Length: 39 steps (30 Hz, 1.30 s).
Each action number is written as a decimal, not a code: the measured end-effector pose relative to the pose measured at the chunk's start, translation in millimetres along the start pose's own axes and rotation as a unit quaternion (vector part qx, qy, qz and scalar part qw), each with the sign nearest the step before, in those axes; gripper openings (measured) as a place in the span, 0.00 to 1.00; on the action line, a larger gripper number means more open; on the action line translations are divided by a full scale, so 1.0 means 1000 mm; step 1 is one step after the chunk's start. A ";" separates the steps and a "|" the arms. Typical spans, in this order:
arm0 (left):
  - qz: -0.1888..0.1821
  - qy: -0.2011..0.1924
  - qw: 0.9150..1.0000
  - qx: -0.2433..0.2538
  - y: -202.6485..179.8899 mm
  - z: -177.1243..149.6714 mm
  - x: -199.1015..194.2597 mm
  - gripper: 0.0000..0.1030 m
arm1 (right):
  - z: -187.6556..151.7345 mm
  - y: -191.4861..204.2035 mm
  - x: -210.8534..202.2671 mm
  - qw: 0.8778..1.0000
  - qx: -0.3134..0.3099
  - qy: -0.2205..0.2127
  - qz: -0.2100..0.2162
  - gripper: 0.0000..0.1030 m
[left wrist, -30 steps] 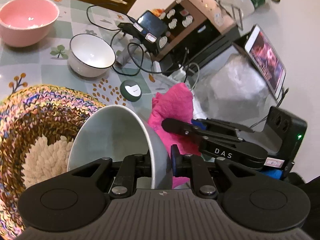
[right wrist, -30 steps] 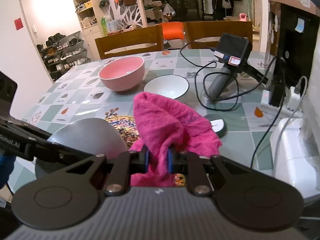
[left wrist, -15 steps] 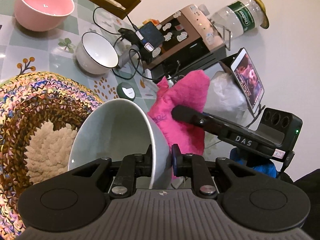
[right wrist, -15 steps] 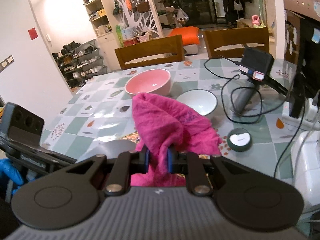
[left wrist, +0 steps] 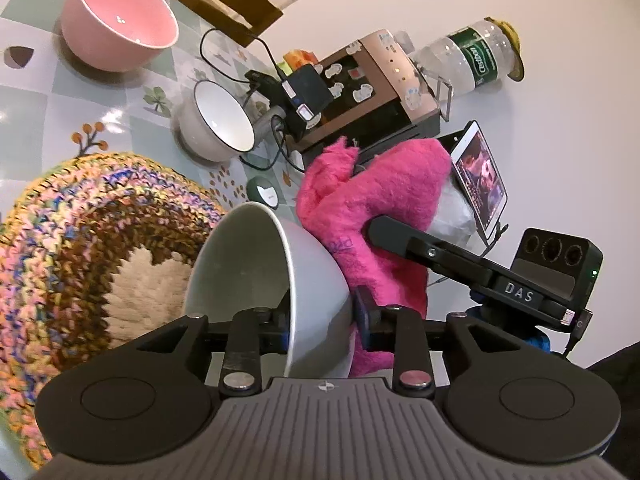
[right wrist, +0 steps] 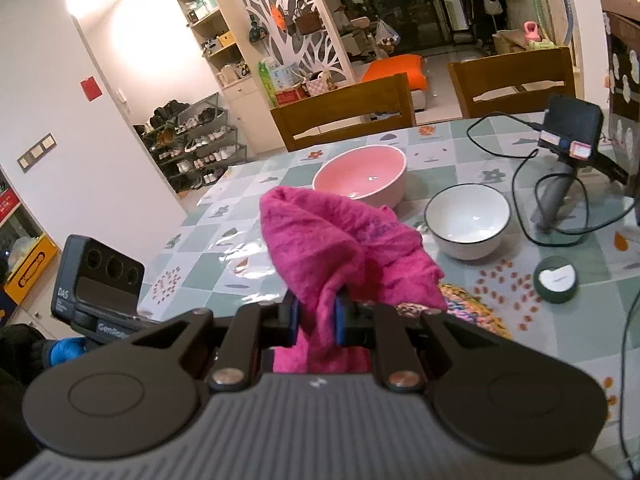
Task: Clean bowl
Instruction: 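Turn the grey bowl over with the left gripper while the right brings the cloth to its outside, then wipe the grey bowl's outer surface with the pink cloth in the right gripper while the left holds it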
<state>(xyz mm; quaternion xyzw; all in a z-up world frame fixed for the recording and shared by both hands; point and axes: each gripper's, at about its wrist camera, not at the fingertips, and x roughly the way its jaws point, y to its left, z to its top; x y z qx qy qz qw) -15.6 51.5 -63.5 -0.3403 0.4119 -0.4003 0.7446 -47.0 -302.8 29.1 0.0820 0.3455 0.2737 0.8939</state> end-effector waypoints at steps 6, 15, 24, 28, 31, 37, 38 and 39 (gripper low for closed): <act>0.001 0.001 1.000 0.008 0.008 0.001 -0.013 0.37 | 0.002 0.011 0.016 1.000 0.004 0.001 -0.002 0.18; 0.008 -0.005 0.999 0.031 0.007 -0.002 -0.019 0.40 | 0.005 0.010 0.044 1.000 0.020 0.009 -0.005 0.18; 0.037 -0.020 0.999 0.032 0.010 -0.005 -0.031 0.47 | -0.009 -0.021 0.069 0.996 0.075 0.037 -0.020 0.17; 0.046 -0.020 0.998 0.035 0.011 -0.006 -0.036 0.50 | -0.024 -0.033 0.076 0.993 0.102 0.052 -0.036 0.16; 0.047 -0.018 0.998 0.041 0.011 -0.007 -0.036 0.51 | -0.035 -0.039 0.077 0.989 0.127 0.055 -0.045 0.16; 0.043 -0.001 0.997 0.058 0.006 -0.009 -0.032 0.51 | -0.036 -0.034 0.069 0.989 0.139 0.041 -0.040 0.16; 0.043 0.003 0.997 0.062 0.005 -0.010 -0.030 0.51 | -0.037 -0.034 0.069 0.989 0.138 0.043 -0.037 0.16; 0.042 0.007 0.997 0.064 0.004 -0.011 -0.028 0.50 | -0.037 -0.034 0.069 0.989 0.137 0.044 -0.035 0.16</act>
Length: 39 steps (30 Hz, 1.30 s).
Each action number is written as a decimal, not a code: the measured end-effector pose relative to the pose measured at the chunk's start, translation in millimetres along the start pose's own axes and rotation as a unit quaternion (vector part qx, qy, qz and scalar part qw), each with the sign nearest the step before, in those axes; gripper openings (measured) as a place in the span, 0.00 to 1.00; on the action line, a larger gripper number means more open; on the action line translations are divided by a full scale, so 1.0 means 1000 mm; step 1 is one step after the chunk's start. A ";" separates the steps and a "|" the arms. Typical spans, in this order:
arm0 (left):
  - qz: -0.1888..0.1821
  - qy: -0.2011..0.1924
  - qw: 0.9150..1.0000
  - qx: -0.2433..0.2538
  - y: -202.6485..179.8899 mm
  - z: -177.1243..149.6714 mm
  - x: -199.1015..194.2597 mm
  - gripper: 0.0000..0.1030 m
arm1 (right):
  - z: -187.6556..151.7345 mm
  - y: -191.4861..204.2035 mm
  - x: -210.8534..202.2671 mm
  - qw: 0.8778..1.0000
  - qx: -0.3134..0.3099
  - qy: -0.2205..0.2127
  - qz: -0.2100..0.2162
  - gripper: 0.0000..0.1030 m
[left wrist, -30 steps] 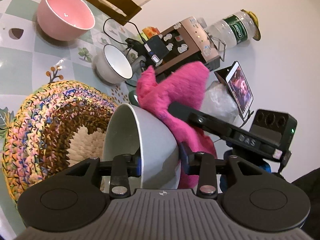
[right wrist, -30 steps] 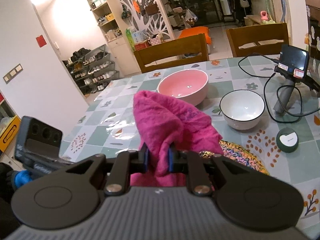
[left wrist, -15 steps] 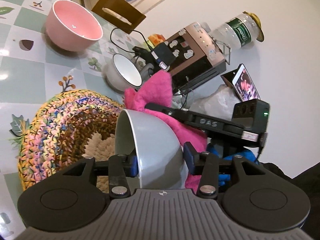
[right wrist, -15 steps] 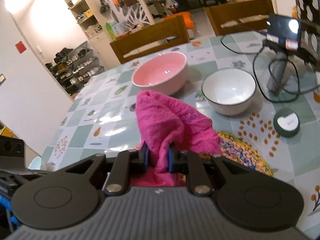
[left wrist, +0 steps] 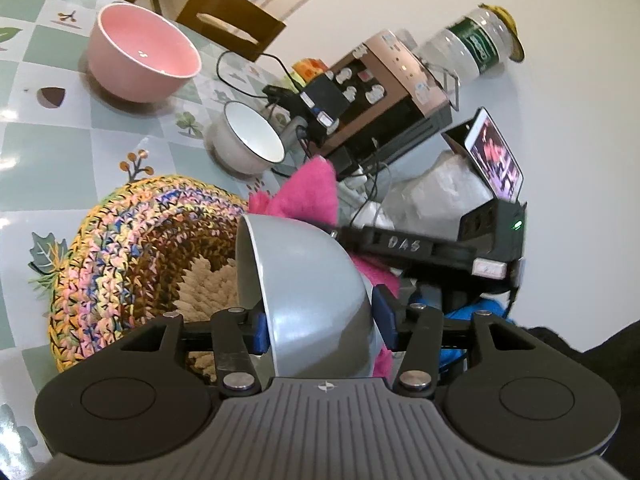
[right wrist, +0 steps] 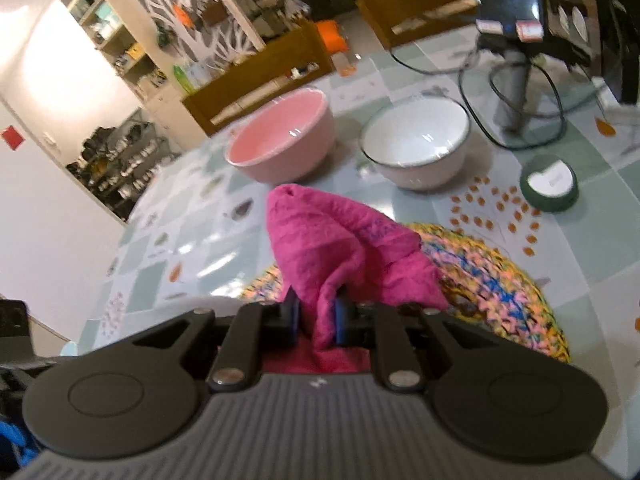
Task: Clean bowl
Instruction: 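Wipe the grey bowl's outer surface with the pink cloth in the right gripper while the left holds it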
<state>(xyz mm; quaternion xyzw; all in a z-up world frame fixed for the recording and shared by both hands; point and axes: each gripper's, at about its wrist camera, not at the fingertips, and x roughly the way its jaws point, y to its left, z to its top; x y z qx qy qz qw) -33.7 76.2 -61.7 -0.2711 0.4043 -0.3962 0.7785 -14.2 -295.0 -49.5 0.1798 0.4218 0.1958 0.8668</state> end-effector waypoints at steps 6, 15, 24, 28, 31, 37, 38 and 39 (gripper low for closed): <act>0.002 0.016 1.000 0.019 -0.007 -0.002 0.010 0.50 | -0.001 0.000 0.000 1.000 -0.006 0.011 0.014 0.16; -0.011 0.028 0.999 0.026 -0.008 -0.003 0.016 0.50 | -0.002 0.000 0.000 0.999 -0.016 0.028 0.035 0.16; -0.020 0.038 0.999 0.024 -0.007 -0.010 0.016 0.50 | -0.003 0.001 0.000 0.997 -0.026 0.045 0.056 0.16; -0.018 0.038 0.999 0.028 -0.008 -0.013 0.015 0.50 | -0.004 0.001 0.000 0.996 -0.030 0.053 0.066 0.16; -0.016 0.037 0.999 0.031 -0.009 -0.015 0.014 0.50 | -0.004 0.001 -0.001 0.995 -0.033 0.058 0.073 0.16; -0.013 0.035 0.999 0.036 -0.011 -0.020 0.011 0.50 | -0.005 0.001 -0.001 0.993 -0.040 0.070 0.087 0.16; -0.013 0.035 0.999 0.035 -0.012 -0.019 0.008 0.50 | -0.005 0.001 -0.001 0.993 -0.041 0.072 0.089 0.16; -0.013 0.035 0.999 0.034 -0.012 -0.020 0.008 0.50 | -0.005 0.001 -0.001 0.992 -0.042 0.073 0.091 0.16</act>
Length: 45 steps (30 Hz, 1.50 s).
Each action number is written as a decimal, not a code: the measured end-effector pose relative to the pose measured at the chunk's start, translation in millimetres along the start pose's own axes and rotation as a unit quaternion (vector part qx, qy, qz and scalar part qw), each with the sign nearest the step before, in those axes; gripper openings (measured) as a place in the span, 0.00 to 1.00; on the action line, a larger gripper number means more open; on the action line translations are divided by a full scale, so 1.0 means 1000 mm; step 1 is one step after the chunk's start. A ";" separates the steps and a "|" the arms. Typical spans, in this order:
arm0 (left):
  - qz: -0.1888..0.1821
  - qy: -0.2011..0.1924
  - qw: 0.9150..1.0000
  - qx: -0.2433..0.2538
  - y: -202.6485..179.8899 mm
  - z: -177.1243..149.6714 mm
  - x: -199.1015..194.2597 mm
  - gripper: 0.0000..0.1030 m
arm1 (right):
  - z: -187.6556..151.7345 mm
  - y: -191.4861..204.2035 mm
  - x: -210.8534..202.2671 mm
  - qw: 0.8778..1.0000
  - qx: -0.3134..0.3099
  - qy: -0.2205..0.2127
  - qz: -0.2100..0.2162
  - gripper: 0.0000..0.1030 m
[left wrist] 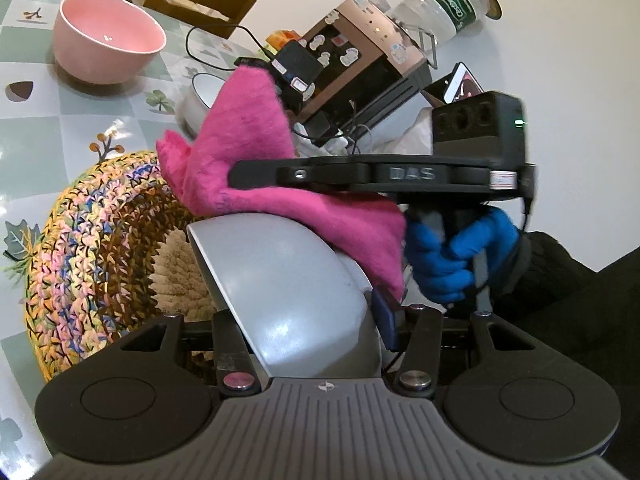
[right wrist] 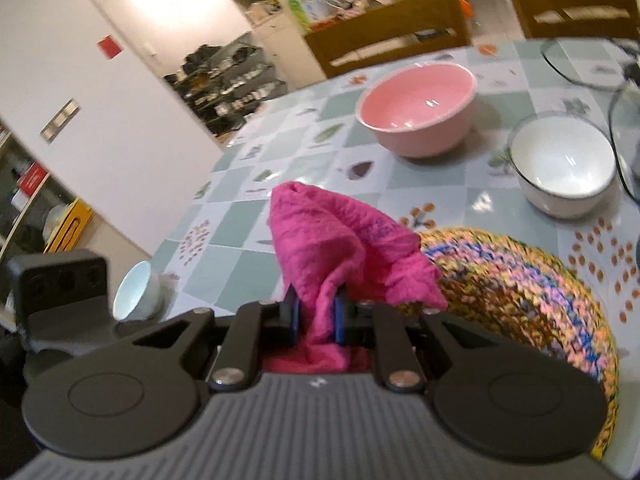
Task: Clean bowl
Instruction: 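Wipe the grey bowl's outer surface with the pink cloth in the right gripper while the left holds it, then rub the pink cloth over the bowl's outer base with the right gripper while the left holds it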
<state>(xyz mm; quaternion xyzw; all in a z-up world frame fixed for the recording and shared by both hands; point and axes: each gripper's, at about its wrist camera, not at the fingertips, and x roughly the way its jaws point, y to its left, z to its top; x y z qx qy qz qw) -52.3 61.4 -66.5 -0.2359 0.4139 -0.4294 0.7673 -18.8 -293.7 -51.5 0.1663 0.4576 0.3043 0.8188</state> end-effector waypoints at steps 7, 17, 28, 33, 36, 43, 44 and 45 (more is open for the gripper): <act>-0.002 0.004 1.000 0.002 -0.001 -0.005 -0.002 0.52 | 0.024 0.011 0.015 1.000 0.017 0.012 0.006 0.16; -0.008 0.011 1.000 0.005 -0.001 -0.006 0.000 0.52 | 0.001 -0.009 0.009 0.998 0.047 0.016 -0.033 0.16; -0.009 0.015 1.000 0.009 0.000 -0.007 0.002 0.54 | 0.011 0.031 -0.005 1.000 -0.014 -0.009 0.007 0.16; -0.009 0.016 1.000 0.009 0.001 -0.007 0.003 0.56 | 0.014 0.047 -0.007 0.999 -0.037 -0.005 0.030 0.16; -0.009 0.018 1.000 0.009 0.001 -0.007 0.004 0.57 | 0.016 0.056 -0.008 0.998 -0.050 -0.001 0.043 0.16; -0.008 0.021 1.000 0.013 -0.002 -0.006 0.004 0.57 | 0.021 0.077 -0.009 0.994 -0.080 0.009 0.075 0.16; -0.008 0.021 1.000 0.013 -0.003 -0.007 0.003 0.56 | 0.021 0.080 -0.010 0.993 -0.085 0.011 0.080 0.16; -0.007 0.022 1.000 0.014 -0.003 -0.007 0.003 0.56 | 0.022 0.083 -0.010 0.992 -0.089 0.012 0.084 0.16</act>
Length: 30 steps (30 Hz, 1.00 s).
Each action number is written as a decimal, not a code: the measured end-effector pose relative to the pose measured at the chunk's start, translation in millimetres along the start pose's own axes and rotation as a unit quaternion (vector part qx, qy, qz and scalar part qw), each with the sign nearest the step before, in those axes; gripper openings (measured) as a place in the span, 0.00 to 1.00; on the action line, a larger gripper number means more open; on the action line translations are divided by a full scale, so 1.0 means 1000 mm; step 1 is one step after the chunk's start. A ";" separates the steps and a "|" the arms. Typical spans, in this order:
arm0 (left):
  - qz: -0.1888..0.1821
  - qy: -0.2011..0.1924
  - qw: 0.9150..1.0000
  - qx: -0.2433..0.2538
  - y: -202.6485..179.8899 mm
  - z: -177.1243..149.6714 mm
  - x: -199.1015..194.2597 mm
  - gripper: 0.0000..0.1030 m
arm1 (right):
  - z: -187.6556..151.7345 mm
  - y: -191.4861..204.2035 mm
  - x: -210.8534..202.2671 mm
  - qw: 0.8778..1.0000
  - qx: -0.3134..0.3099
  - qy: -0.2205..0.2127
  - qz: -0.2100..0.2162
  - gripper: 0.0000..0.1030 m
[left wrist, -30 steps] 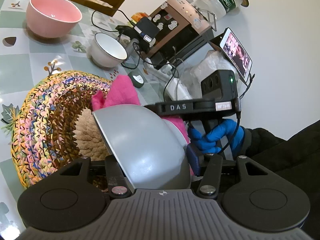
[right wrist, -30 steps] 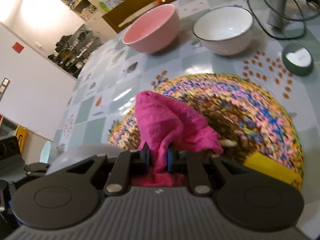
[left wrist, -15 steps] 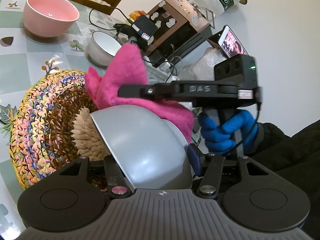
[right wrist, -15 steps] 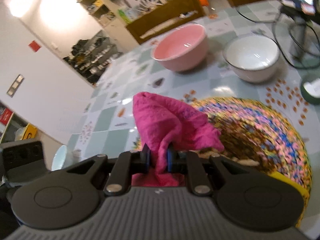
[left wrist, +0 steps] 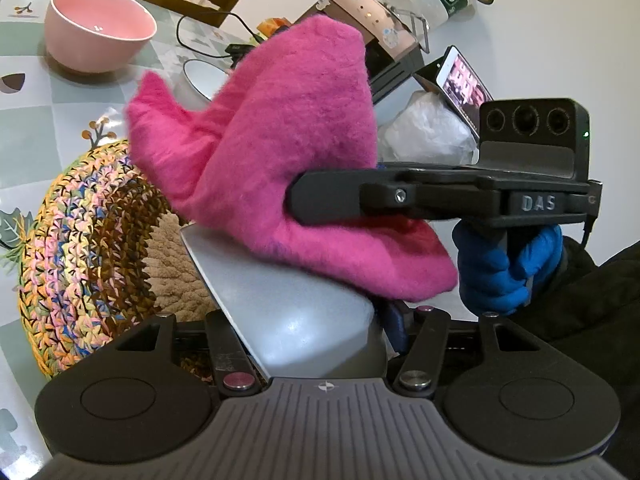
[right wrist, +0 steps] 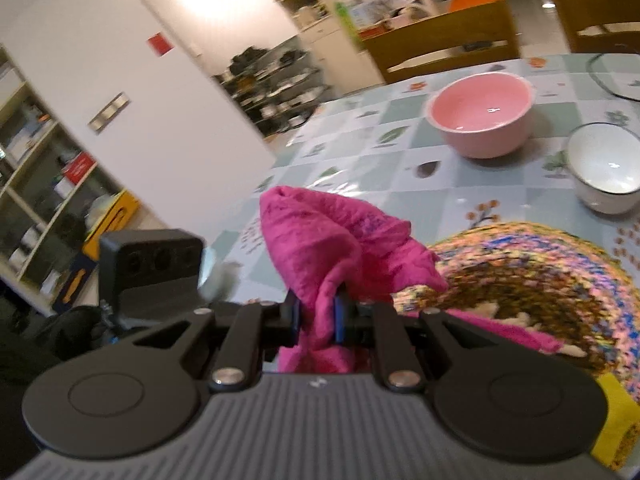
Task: Clean bowl
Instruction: 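Rub the pink cloth over the bowl's outer base with the right gripper while the left holds it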
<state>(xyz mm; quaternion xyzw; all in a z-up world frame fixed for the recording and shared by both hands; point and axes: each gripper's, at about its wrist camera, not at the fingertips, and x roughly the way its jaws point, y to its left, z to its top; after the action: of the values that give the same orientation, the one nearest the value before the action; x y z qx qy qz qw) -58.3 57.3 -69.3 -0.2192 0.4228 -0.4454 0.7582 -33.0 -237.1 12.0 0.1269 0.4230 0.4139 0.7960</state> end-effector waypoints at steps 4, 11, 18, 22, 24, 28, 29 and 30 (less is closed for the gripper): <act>0.003 0.001 1.000 0.002 -0.001 0.000 -0.001 0.56 | 0.005 0.011 0.001 1.000 -0.016 0.006 0.017 0.16; 0.008 0.003 1.000 0.012 -0.005 0.000 0.000 0.56 | 0.012 0.001 0.018 1.000 -0.007 0.019 -0.005 0.16; 0.009 0.004 1.000 0.019 -0.007 0.000 0.001 0.56 | 0.013 -0.026 0.030 0.998 0.029 0.028 -0.041 0.16; 0.007 0.006 1.000 0.020 -0.005 0.000 0.001 0.56 | 0.005 -0.046 0.030 0.996 0.062 0.027 -0.060 0.16; 0.006 0.007 1.000 0.020 -0.006 0.000 0.000 0.57 | -0.002 -0.056 0.027 0.994 0.082 0.024 -0.065 0.16; 0.003 0.009 1.000 0.021 -0.006 0.001 0.001 0.57 | -0.017 -0.073 0.018 0.990 0.124 0.015 -0.069 0.16; 0.003 0.009 1.000 0.021 -0.006 0.001 0.001 0.57 | -0.020 -0.076 0.016 0.989 0.133 0.012 -0.070 0.16; 0.002 0.009 1.000 0.020 -0.006 0.001 0.001 0.57 | -0.022 -0.078 0.014 0.988 0.138 0.011 -0.072 0.16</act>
<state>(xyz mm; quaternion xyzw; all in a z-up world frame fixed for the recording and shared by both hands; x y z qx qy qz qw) -60.1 53.9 -65.0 -0.1987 0.4210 -0.4545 0.7594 -3.0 -278.2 -53.1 0.2005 0.4926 0.2942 0.7941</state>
